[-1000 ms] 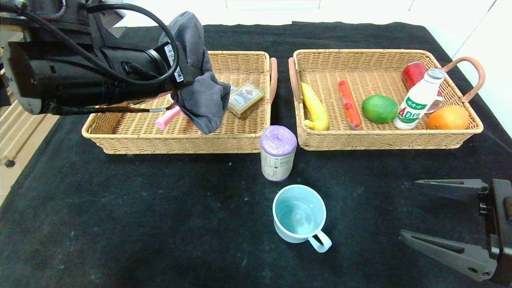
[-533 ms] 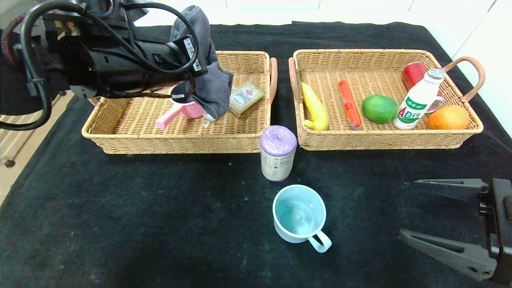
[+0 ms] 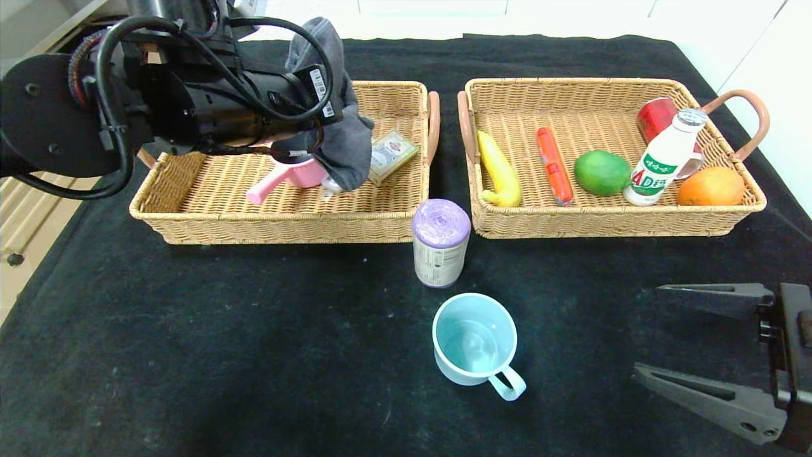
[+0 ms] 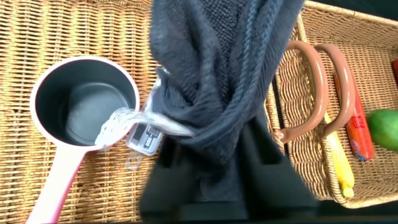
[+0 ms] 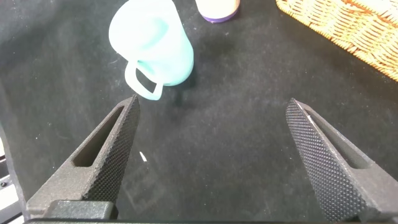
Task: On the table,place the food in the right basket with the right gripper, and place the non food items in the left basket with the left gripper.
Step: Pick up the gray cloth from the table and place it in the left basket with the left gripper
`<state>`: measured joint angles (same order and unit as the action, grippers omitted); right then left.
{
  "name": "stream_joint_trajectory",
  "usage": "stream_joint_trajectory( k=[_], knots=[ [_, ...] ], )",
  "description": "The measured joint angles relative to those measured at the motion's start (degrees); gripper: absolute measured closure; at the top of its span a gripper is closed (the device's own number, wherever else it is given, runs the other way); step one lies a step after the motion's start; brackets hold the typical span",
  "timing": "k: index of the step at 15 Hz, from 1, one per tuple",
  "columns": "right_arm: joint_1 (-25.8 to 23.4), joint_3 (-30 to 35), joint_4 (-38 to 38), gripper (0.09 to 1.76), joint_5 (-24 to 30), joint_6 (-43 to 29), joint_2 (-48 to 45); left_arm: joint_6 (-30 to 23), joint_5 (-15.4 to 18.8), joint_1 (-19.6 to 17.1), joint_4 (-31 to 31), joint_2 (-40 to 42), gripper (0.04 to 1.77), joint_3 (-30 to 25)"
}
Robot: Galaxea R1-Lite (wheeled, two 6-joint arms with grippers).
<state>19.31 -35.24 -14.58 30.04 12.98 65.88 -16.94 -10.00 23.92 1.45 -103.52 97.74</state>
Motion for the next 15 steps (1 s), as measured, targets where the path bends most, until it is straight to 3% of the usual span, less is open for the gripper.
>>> stream_joint_trajectory(
  k=[3, 7, 12, 15],
  knots=[
    [0.0, 0.0, 0.0, 0.14, 0.0, 0.0, 0.0, 0.2, 0.0, 0.0, -0.1, -0.3, 0.87, 0.2],
    [0.0, 0.0, 0.0, 0.14, 0.0, 0.0, 0.0, 0.1, -0.1, 0.1, -0.6, -0.4, 0.56, 0.0],
    [0.1, 0.1, 0.0, 0.14, 0.0, 0.0, -0.1, 1.0, -0.9, 0.5, -1.2, -0.2, 0.34, -0.6],
    [0.1, 0.2, 0.1, 0.14, 0.0, 0.4, -1.2, 1.9, -0.9, 3.2, -5.7, 1.2, 0.26, -1.1]
  ],
)
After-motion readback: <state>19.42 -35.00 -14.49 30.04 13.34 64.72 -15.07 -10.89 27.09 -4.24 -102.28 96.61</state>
